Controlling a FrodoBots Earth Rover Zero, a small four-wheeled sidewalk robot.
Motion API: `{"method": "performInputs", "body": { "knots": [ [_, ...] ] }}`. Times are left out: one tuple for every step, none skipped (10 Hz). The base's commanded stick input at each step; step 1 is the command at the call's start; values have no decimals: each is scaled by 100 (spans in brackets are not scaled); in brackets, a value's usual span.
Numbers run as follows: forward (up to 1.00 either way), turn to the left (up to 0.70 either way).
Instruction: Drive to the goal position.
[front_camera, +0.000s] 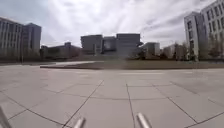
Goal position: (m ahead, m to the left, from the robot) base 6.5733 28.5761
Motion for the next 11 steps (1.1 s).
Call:
{"method": "performInputs", "body": {
  "knots": [
    [0,45],
    [0,45],
    [0,45],
    [0,45],
    [0,45],
    [0,45],
    [0,45],
    [0,45],
    [0,45],
    [0,45],
    [0,45]
  ]
}}
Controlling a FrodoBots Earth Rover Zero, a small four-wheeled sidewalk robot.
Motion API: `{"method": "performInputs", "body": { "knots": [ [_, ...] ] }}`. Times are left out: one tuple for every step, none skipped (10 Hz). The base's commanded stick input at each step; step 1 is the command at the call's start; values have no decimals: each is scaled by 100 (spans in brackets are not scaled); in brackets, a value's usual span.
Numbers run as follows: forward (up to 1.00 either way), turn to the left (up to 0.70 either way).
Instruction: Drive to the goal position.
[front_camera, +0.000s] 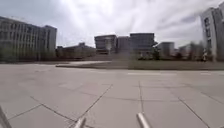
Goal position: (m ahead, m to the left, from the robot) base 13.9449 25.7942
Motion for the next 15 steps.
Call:
{"method": "performInputs", "body": {
  "knots": [
    [0,45],
    [0,45],
    [0,45],
    [0,45],
    [0,45],
    [0,45],
    [0,45],
    [0,45],
    [0,45],
    [0,45],
    [0,45],
    [0,45],
    [0,45],
    [0,45],
    [0,45]
  ]
}}
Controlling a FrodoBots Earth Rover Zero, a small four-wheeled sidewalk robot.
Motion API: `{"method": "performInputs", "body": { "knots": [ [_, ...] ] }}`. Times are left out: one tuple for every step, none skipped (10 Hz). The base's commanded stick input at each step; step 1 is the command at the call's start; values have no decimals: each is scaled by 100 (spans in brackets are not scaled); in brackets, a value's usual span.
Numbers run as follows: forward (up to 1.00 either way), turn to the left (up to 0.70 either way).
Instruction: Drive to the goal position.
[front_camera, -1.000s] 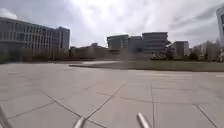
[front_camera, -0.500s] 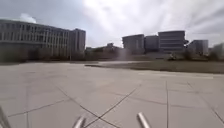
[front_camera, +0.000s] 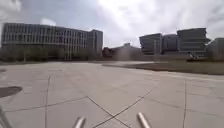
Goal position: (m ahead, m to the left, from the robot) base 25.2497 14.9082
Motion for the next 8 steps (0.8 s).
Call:
{"method": "performInputs", "body": {
  "knots": [
    [29,27],
    [70,0],
    [70,0],
    [70,0],
    [70,0],
    [70,0],
    [70,0],
    [70,0]
  ]
}}
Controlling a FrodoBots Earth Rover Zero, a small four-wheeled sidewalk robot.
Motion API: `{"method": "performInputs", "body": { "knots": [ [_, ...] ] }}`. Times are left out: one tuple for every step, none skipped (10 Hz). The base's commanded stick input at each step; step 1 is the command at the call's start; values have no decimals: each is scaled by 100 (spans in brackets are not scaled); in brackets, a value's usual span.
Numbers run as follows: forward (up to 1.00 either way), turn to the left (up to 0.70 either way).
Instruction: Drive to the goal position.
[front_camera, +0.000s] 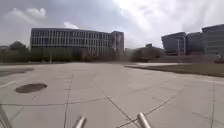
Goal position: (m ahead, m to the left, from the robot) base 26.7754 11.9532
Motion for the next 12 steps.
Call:
{"method": "performInputs", "body": {
  "knots": [
    [70,0],
    [70,0],
    [70,0],
    [70,0],
    [70,0],
    [70,0],
    [70,6],
    [70,27],
    [70,15],
    [70,0],
    [70,0],
    [70,0]
  ]
}}
